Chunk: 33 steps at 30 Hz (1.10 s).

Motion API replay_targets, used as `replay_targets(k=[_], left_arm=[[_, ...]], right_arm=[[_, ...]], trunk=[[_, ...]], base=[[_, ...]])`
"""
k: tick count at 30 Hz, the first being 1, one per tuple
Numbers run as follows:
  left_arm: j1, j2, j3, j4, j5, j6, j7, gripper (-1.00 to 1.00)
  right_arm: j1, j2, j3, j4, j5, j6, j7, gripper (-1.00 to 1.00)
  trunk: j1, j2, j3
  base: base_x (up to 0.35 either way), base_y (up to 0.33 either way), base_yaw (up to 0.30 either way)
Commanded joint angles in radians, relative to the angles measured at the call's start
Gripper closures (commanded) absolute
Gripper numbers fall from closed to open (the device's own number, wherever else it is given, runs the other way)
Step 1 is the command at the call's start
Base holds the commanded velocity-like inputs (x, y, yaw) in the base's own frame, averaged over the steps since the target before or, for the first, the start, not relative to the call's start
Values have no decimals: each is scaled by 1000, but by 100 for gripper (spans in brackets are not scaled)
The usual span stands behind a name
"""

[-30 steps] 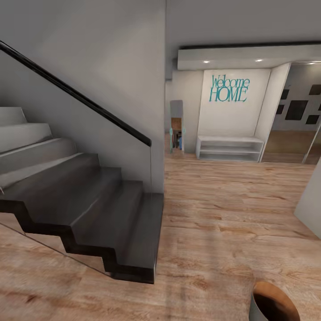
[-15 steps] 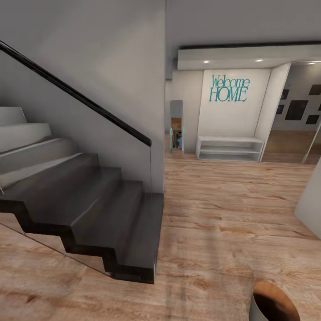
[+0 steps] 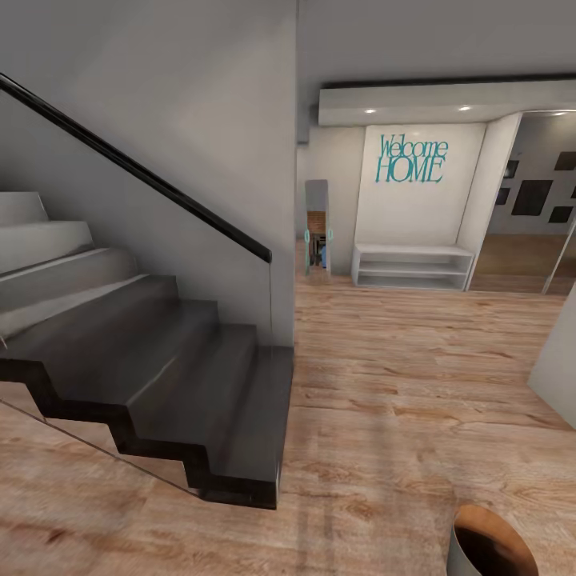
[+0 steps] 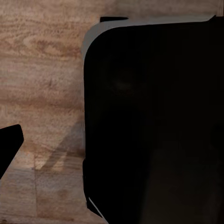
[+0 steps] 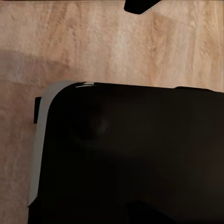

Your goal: Put the three can of soda from the living room inside the tash can in the kitchen.

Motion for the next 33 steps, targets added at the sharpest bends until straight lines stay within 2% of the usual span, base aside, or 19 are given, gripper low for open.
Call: replay_targets(k=[1,4,8,10,14,15,21,22,29,31,33], left_arm=[[-2,3,0,-7,0,-7,0,-100],[-6,9,0,-39,0,-22,1,-100],[-9,14,0,-149,0,-32,2,-100],[-9,15,4,-230,0,-32,2,-100],[-9,16,14,-309,0,-31,3,-100],[-8,16,21,-399,0,-29,3,-100],[-7,15,24,-548,0,-28,3,-100],[-6,14,24,-631,0,-27,4,-100],[2,12,23,-843,-2,-24,4,-100],[6,11,22,-947,-4,-23,4,-100],[7,10,21,-1011,-7,-15,5,-100]], right_arm=[[0,0,0,-6,0,-3,0,-100],[0,0,1,-26,1,-10,2,-100],[-1,0,2,-88,1,-15,6,-100],[-1,-2,3,-138,1,-17,19,-100],[-1,-6,3,-182,1,-17,34,-100],[-2,-8,2,-229,1,-18,43,-100],[-4,-9,2,-314,1,-18,52,-100],[-5,-10,2,-353,1,-19,66,-100],[-8,-11,1,-440,1,-19,102,-100],[-8,-11,-1,-472,1,-19,110,-100],[-8,-11,-1,-504,1,-19,113,-100]], trunk=[[0,0,0],[0,0,0],[0,0,0],[0,0,0],[0,0,0],[0,0,0],[0,0,0],[0,0,0],[0,0,0],[0,0,0],[0,0,0]], base=[[0,0,0],[0,0,0],[0,0,0],[0,0,0],[0,0,0],[0,0,0],[0,0,0],[0,0,0],[0,0,0],[0,0,0],[0,0,0]])
